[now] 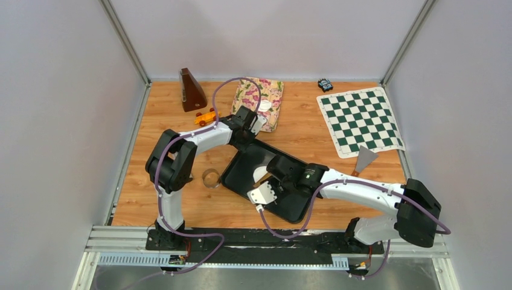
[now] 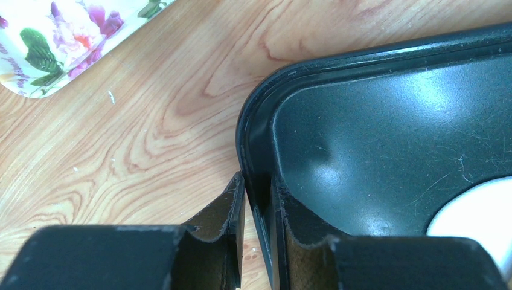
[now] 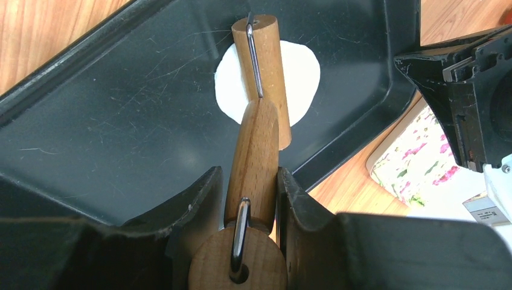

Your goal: Roll out the dumpling wrappers from the dough

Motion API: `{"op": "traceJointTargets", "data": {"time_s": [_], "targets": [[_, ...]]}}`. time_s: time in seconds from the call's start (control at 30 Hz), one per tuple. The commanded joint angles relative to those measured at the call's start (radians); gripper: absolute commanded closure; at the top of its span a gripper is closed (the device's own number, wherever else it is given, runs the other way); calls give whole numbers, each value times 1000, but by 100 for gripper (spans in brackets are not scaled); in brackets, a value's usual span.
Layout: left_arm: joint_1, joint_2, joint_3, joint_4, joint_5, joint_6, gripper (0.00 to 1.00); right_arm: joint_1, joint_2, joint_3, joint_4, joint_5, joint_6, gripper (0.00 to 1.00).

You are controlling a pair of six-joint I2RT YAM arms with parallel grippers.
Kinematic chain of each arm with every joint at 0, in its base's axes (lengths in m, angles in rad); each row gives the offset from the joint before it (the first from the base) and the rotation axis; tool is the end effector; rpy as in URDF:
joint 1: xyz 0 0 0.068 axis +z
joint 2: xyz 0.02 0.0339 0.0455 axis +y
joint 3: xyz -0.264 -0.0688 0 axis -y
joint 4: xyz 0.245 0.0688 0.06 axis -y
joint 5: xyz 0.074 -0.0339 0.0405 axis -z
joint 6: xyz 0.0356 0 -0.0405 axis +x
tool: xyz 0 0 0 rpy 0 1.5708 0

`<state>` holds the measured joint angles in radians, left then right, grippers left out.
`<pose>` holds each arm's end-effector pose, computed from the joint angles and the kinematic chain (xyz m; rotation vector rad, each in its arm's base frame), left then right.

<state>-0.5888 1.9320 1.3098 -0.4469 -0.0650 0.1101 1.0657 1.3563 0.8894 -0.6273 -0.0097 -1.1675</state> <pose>0.3339 -0.2202 0.1704 0.8826 2.4862 -0.0769 0.1254 0.2276 0.2174 -2.3962 1.1664 -0.0200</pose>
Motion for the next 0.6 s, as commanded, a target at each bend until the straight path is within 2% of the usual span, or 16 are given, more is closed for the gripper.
{"op": "traceJointTargets", "data": {"time_s": [0.0,0.57], "targets": [[4,-53,7,7,-55,38,100,17,32,-104,-463,-163,109,100],[5,-43,11,5,-62,43,100,19,-38,-170,-483,-172,111,100]]}}
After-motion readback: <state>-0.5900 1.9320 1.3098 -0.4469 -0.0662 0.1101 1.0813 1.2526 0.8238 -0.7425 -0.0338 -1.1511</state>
